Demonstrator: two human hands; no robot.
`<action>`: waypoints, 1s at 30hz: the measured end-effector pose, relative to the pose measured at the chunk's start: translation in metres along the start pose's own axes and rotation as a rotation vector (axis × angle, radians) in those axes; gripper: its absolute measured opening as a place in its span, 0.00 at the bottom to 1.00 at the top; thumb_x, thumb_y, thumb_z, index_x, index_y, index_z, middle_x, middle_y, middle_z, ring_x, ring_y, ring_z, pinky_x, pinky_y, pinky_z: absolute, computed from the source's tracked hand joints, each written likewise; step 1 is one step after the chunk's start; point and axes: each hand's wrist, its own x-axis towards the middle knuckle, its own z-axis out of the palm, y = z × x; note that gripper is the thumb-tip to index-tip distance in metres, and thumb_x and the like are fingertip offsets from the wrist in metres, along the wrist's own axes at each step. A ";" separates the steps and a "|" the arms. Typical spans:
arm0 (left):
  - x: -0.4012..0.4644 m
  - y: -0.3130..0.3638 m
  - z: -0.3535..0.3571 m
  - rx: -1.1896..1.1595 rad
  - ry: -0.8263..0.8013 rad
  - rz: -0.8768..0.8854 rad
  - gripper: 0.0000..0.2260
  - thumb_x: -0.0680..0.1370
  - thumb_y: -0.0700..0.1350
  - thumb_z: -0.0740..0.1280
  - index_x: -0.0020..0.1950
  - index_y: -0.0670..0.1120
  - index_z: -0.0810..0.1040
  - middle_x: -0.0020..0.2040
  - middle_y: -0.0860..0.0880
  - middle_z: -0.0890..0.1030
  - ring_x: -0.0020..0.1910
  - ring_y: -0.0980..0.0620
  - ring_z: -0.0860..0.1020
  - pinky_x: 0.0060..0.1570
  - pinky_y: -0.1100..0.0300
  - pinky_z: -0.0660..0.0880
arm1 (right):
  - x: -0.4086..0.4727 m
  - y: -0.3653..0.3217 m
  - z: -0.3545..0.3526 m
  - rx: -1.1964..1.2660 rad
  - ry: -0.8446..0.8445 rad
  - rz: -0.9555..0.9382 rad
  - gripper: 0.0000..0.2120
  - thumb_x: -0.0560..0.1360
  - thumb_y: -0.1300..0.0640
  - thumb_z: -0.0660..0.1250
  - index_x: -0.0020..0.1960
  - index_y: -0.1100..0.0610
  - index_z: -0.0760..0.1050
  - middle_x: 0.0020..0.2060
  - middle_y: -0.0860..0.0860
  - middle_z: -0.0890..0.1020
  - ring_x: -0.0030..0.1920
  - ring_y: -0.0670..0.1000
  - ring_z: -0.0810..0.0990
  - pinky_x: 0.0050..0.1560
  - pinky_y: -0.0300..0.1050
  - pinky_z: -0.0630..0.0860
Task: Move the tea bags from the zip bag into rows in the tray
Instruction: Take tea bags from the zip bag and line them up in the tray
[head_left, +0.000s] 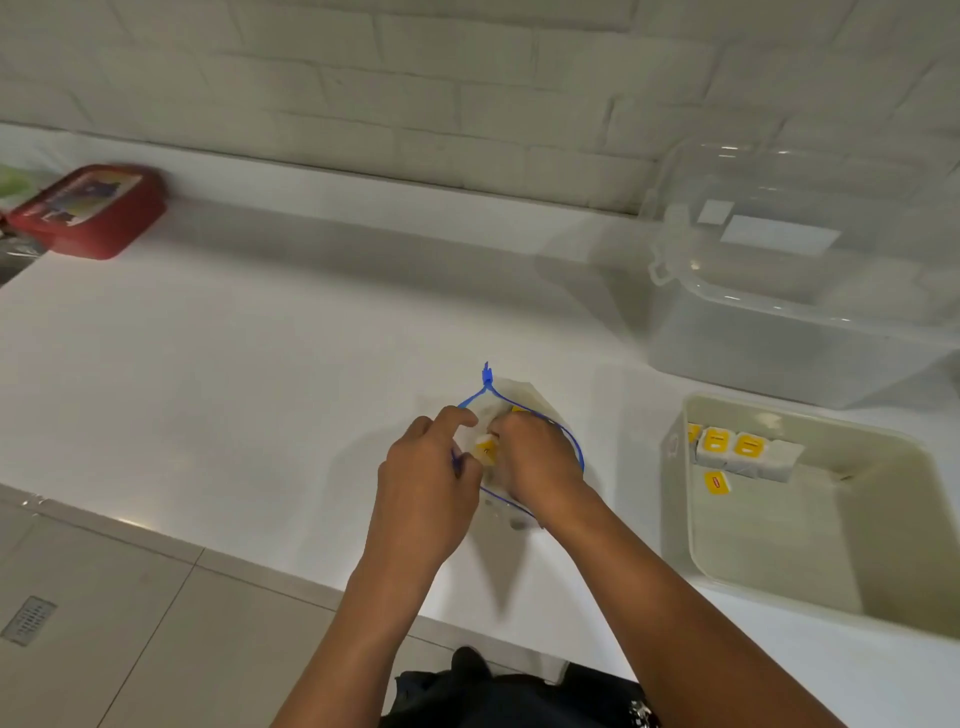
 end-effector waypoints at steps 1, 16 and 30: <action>0.000 0.000 -0.002 -0.002 -0.007 0.010 0.17 0.77 0.41 0.65 0.63 0.55 0.77 0.42 0.54 0.74 0.37 0.59 0.73 0.37 0.62 0.65 | 0.001 0.000 0.001 0.019 -0.010 0.026 0.13 0.75 0.58 0.66 0.34 0.53 0.66 0.30 0.48 0.73 0.34 0.53 0.73 0.33 0.43 0.68; -0.007 -0.003 -0.009 -0.033 -0.063 0.096 0.18 0.79 0.46 0.67 0.67 0.58 0.74 0.46 0.56 0.72 0.37 0.60 0.75 0.42 0.61 0.72 | -0.022 -0.008 -0.015 0.015 0.092 0.015 0.05 0.79 0.58 0.60 0.46 0.56 0.73 0.38 0.49 0.77 0.40 0.54 0.77 0.31 0.42 0.63; -0.007 -0.015 -0.014 -0.157 -0.135 0.197 0.10 0.77 0.56 0.70 0.58 0.64 0.81 0.61 0.64 0.71 0.48 0.64 0.77 0.47 0.62 0.75 | -0.082 0.004 -0.032 0.500 0.439 -0.068 0.04 0.76 0.51 0.71 0.43 0.48 0.82 0.42 0.42 0.82 0.42 0.43 0.79 0.43 0.37 0.73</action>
